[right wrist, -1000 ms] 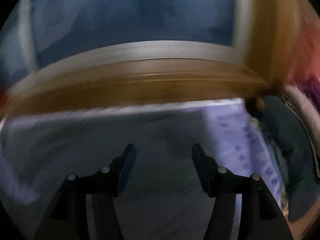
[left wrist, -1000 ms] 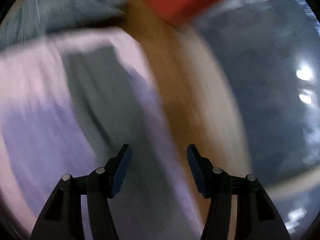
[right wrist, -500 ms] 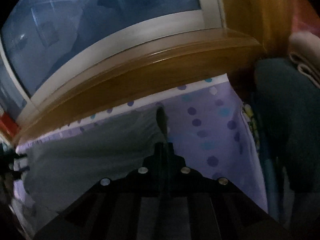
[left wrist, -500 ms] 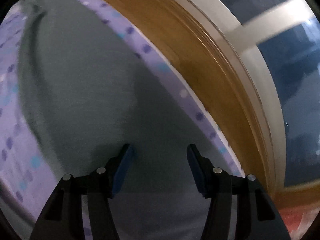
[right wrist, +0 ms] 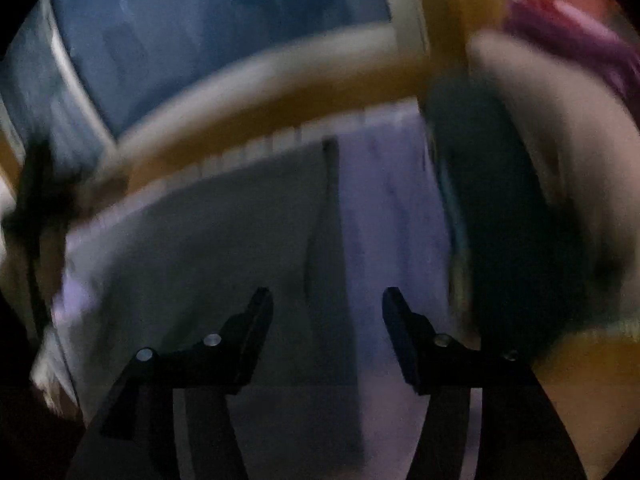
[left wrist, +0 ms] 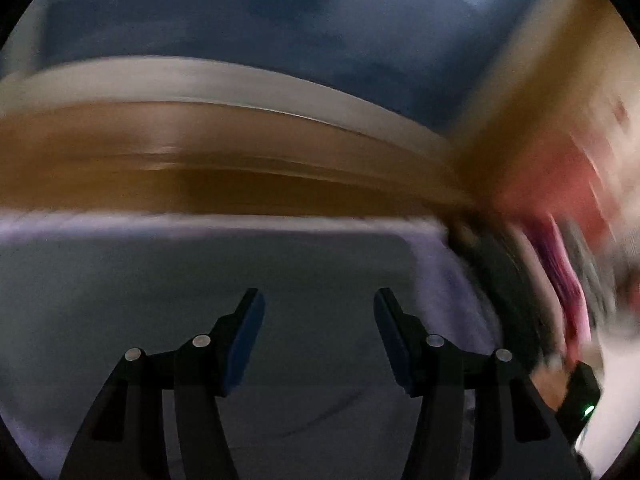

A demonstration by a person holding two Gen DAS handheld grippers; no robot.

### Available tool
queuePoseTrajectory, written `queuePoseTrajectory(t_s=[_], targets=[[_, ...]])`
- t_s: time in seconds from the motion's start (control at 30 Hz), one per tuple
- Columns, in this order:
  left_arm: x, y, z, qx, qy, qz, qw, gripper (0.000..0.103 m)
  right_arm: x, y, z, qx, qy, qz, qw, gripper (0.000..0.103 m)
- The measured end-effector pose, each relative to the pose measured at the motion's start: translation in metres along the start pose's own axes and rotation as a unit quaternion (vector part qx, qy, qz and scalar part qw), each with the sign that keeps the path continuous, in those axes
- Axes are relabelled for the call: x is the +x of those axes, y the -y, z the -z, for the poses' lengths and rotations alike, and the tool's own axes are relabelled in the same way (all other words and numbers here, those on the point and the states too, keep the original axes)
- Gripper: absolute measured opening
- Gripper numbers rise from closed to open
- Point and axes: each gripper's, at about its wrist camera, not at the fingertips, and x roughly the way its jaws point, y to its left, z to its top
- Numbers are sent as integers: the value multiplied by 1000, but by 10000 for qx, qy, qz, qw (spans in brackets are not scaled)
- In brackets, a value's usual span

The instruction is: Fold clothes

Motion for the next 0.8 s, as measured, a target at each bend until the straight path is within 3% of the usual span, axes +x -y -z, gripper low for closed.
queuePoseTrajectory(t_s=[0.07, 0.13, 0.2, 0.27, 0.3, 0.33, 0.4, 0.5, 0.7, 0.8], targets=[[34, 35, -3, 458, -299, 58, 9985, 58, -1, -7, 22, -61, -109, 246, 9996, 57], [73, 52, -18, 603, -643, 188, 9959, 58, -14, -19, 28, -195, 248, 364, 9988, 57], [83, 53, -10, 518, -892, 218, 9944, 58, -19, -32, 27, -538, 597, 375, 9961, 57], [104, 51, -10, 255, -1073, 211, 9937, 58, -9, -40, 23, -833, 469, 233, 9951, 44], [109, 47, -7, 108, -1182, 234, 9927, 58, 1, -41, 22, -890, 267, 184, 9955, 26], [114, 43, -5, -9, -1289, 276, 9913, 58, 12, -41, 22, -946, 23, 248, 9952, 17], [123, 40, -1, -73, -1309, 307, 9909, 58, 15, -42, 22, -1098, 6, 362, 9933, 1], [125, 40, 1, -84, -1226, 311, 9919, 58, 6, -33, 24, -909, 102, 584, 9941, 0], [126, 44, -5, -424, -1081, 609, 9914, 58, -33, 35, 27, 532, 263, 774, 9952, 0], [124, 42, -5, -559, -1026, 651, 9910, 58, -36, 33, 21, 446, 425, 77, 9981, 3]])
